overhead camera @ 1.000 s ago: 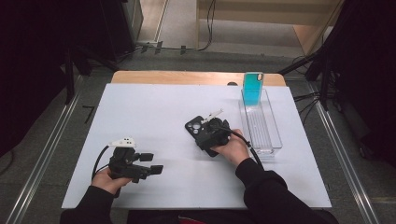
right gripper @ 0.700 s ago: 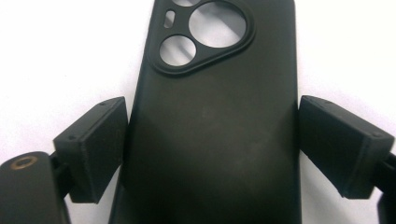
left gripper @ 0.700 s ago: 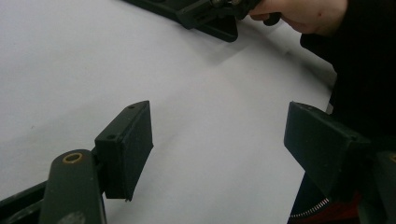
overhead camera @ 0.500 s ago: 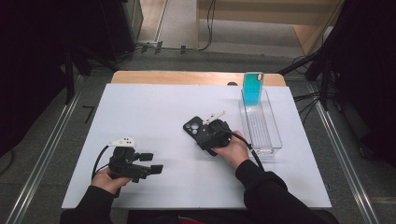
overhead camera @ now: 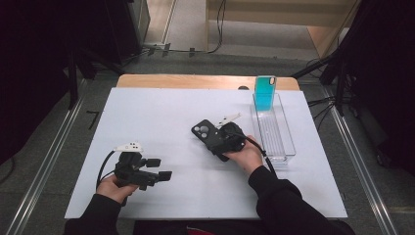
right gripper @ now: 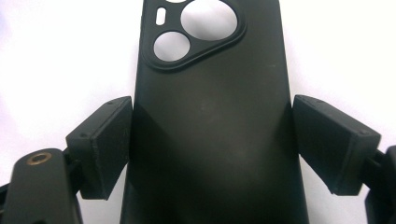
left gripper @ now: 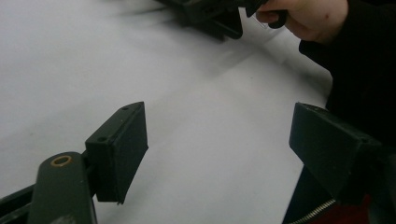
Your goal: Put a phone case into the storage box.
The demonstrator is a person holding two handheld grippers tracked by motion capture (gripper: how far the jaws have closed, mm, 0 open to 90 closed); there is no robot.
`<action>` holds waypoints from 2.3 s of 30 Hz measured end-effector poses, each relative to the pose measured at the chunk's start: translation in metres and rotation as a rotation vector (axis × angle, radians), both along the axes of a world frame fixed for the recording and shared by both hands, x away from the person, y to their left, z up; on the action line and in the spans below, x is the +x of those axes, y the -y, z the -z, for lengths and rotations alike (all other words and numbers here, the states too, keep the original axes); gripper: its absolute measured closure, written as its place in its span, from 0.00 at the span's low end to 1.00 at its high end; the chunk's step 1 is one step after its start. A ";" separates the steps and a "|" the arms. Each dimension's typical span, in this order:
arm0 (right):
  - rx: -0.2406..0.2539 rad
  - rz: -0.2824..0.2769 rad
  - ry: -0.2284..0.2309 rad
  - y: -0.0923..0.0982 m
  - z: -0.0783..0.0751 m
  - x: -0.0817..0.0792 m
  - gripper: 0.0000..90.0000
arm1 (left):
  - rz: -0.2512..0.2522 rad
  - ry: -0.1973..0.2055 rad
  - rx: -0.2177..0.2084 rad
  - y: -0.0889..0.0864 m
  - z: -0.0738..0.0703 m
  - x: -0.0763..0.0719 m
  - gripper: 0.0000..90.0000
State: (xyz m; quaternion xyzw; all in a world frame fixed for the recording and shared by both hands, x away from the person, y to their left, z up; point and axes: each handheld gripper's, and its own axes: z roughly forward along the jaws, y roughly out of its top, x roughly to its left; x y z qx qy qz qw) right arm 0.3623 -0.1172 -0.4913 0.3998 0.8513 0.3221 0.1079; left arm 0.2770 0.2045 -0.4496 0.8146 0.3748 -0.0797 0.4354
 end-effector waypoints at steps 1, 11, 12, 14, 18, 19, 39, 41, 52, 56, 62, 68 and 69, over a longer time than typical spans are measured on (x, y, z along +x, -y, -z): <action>0.012 0.003 -0.002 0.001 -0.003 -0.001 0.16 | 0.001 -0.002 -0.009 0.000 -0.001 0.000 0.21; 0.082 -0.027 0.001 0.003 -0.029 -0.023 0.16 | -0.056 -0.055 -0.062 0.004 -0.008 0.004 0.15; 0.087 -0.030 0.003 0.004 -0.031 -0.026 0.16 | -0.059 -0.048 -0.058 0.005 -0.009 0.004 0.15; 0.095 -0.036 0.004 0.003 -0.036 -0.032 0.16 | -0.064 -0.045 -0.054 0.007 -0.011 0.004 0.16; 0.119 -0.048 -0.011 0.001 -0.040 -0.042 0.16 | -0.063 -0.052 -0.049 0.013 -0.016 0.007 0.24; 0.122 -0.051 -0.012 0.000 -0.041 -0.045 0.16 | -0.067 -0.051 -0.053 0.014 -0.017 0.008 0.25; 0.261 0.080 -0.026 -0.009 -0.044 -0.067 0.16 | -0.150 -0.086 0.005 0.040 -0.045 0.045 0.27; 0.267 0.089 -0.027 -0.012 -0.044 -0.068 0.16 | -0.161 -0.079 0.018 0.042 -0.045 0.049 0.27; 0.314 0.132 -0.008 -0.027 -0.041 -0.071 0.16 | -0.235 -0.079 0.012 0.051 -0.041 0.066 0.27; 0.329 0.151 0.001 -0.031 -0.040 -0.073 0.15 | -0.254 -0.084 0.010 0.056 -0.038 0.071 0.28; 0.365 0.176 0.022 -0.035 -0.039 -0.074 0.15 | -0.274 -0.075 -0.001 0.063 -0.035 0.078 0.30; 0.397 0.190 0.016 -0.039 -0.035 -0.075 0.15 | -0.290 -0.084 0.002 0.069 -0.033 0.081 0.39; 0.404 0.195 0.017 -0.040 -0.035 -0.076 0.15 | -0.295 -0.083 0.001 0.069 -0.033 0.082 0.42</action>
